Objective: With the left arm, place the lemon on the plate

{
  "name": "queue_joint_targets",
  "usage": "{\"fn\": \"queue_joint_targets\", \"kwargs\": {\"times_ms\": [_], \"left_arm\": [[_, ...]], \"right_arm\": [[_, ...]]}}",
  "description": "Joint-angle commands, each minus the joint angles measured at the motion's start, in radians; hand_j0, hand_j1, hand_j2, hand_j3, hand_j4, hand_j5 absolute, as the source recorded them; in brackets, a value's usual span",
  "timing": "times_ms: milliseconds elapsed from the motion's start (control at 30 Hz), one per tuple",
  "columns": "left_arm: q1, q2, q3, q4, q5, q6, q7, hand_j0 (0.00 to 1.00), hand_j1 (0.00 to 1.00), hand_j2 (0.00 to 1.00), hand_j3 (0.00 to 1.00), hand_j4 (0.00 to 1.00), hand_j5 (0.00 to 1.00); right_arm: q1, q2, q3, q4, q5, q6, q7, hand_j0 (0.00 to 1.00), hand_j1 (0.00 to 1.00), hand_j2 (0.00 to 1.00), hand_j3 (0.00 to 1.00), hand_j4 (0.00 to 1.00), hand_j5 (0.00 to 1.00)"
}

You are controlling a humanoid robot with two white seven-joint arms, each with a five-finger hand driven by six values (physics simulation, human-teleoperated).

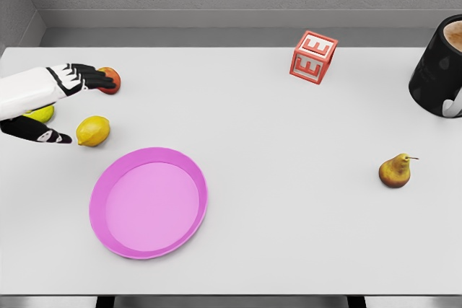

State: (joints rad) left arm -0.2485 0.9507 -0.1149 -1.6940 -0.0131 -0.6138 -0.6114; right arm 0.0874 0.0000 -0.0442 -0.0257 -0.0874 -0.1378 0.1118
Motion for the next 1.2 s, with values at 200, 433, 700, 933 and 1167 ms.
{"fn": "queue_joint_targets", "kwargs": {"times_ms": [200,433,700,933,1167], "left_arm": [[0.003,0.003,0.034,0.0,0.007,0.003,0.001,1.0,1.0,1.0,1.0,1.0,1.0],[0.025,-0.009,0.096,0.027,-0.248,0.003,0.001,1.0,1.0,1.0,1.0,1.0,1.0],[0.032,-0.102,0.095,0.027,-0.395,0.003,0.001,1.0,1.0,1.0,1.0,1.0,1.0],[0.046,-0.136,0.089,0.092,-0.485,0.003,0.001,1.0,1.0,1.0,1.0,1.0,1.0],[0.034,-0.22,0.083,0.106,-0.577,0.003,0.001,1.0,1.0,1.0,1.0,1.0,1.0]], "right_arm": [[0.0,0.0,0.0,0.0,0.0,0.0,0.0,1.0,1.0,1.0,1.0,1.0,1.0],[0.0,0.0,0.0,0.0,0.0,0.0,0.0,1.0,1.0,1.0,1.0,1.0,1.0],[0.0,0.0,0.0,0.001,0.0,0.0,0.0,1.0,1.0,1.0,1.0,1.0,1.0],[0.0,0.0,0.0,0.0,0.0,0.0,0.0,1.0,1.0,1.0,1.0,1.0,1.0],[0.0,0.0,0.0,0.0,0.0,0.001,0.0,1.0,1.0,1.0,1.0,1.0,1.0]]}}
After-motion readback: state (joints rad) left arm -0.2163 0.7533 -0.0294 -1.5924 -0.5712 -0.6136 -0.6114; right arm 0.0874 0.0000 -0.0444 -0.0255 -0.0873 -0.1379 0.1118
